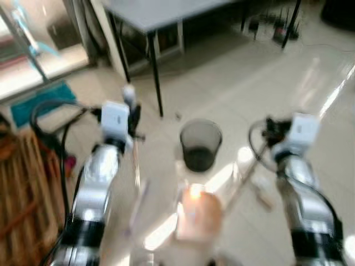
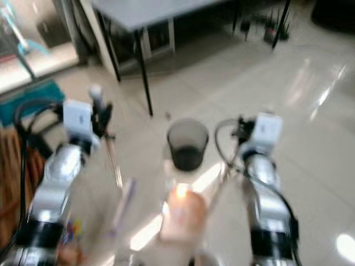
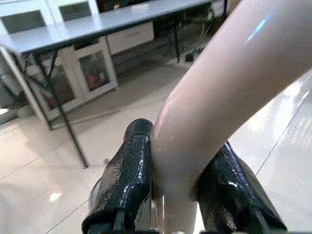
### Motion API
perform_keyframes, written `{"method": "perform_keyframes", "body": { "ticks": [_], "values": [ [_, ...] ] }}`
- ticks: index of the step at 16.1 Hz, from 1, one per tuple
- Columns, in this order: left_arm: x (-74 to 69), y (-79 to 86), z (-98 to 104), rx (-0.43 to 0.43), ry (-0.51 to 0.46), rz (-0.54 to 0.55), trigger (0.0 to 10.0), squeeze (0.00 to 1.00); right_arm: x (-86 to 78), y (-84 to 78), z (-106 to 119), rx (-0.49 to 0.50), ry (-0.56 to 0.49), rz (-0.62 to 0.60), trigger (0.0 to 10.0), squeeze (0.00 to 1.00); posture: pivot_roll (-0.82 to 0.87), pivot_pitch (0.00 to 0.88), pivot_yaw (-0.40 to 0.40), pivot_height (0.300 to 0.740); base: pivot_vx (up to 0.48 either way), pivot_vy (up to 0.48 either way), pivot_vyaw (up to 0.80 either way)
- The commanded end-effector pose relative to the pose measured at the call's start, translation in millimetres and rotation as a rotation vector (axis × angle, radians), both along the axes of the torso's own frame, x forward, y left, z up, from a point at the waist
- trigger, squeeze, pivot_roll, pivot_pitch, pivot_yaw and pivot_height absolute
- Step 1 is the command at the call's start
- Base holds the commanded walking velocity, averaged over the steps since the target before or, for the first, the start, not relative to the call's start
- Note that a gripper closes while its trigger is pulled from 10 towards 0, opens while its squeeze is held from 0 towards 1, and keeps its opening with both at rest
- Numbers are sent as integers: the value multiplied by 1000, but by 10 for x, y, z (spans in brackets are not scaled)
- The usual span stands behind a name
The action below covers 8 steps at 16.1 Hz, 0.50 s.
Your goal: Sweep floor
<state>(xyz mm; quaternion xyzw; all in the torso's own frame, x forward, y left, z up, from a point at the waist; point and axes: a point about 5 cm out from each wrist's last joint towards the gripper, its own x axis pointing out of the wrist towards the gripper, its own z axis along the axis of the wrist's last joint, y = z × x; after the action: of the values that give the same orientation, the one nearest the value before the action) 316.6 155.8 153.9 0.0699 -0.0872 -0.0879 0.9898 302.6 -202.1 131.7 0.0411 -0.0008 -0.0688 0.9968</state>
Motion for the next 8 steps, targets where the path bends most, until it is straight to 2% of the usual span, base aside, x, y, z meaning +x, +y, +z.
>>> {"method": "perform_keyframes", "body": {
  "ticks": [1,2,4,6,8],
  "values": [
    [7,79,68,24,-34,18,10000,0,33,70,104,31,-50,14,10000,0,24,81,48,740,431,0,0],
    [10,79,71,23,-34,18,10000,0,34,71,102,32,-49,13,10000,0,24,80,48,740,431,0,0],
    [24,82,78,22,-37,20,10000,0,39,69,98,28,-44,16,10000,0,25,81,47,740,429,0,-497],
    [27,83,79,22,-37,22,10000,0,41,67,97,27,-44,17,10000,0,25,81,47,740,428,0,0],
    [12,155,65,18,-34,62,10000,0,69,71,83,16,-31,52,10000,0,30,82,41,740,0,0,0]
  ]
}}
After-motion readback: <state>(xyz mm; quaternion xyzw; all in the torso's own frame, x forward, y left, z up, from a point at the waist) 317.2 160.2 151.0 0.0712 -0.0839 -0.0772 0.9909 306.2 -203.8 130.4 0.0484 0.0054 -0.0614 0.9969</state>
